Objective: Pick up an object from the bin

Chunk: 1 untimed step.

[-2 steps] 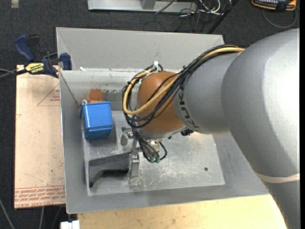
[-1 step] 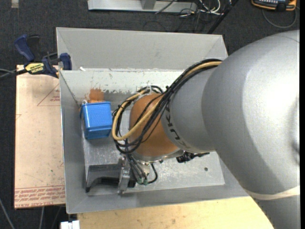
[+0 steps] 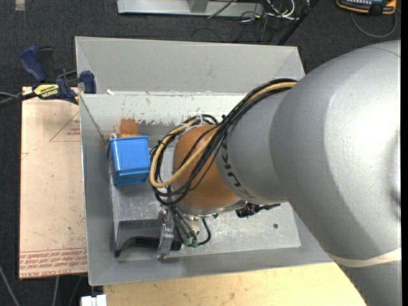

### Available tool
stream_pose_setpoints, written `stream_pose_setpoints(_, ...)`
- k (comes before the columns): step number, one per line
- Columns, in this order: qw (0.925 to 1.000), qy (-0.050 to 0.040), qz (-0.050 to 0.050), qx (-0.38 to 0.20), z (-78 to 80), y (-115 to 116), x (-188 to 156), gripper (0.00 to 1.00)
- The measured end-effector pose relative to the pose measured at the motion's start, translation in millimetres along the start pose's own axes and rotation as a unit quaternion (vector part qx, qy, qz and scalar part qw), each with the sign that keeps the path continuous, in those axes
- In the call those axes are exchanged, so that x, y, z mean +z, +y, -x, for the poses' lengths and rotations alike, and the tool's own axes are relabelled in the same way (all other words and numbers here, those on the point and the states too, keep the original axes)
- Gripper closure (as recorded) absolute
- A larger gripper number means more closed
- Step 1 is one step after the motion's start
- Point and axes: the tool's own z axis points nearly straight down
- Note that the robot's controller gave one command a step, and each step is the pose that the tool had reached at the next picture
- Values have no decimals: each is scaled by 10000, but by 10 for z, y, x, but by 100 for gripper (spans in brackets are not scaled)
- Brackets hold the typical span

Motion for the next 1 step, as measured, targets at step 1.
stream_pose_setpoints(1,9999,-1,-1,142,-9,-3,-1599,100)
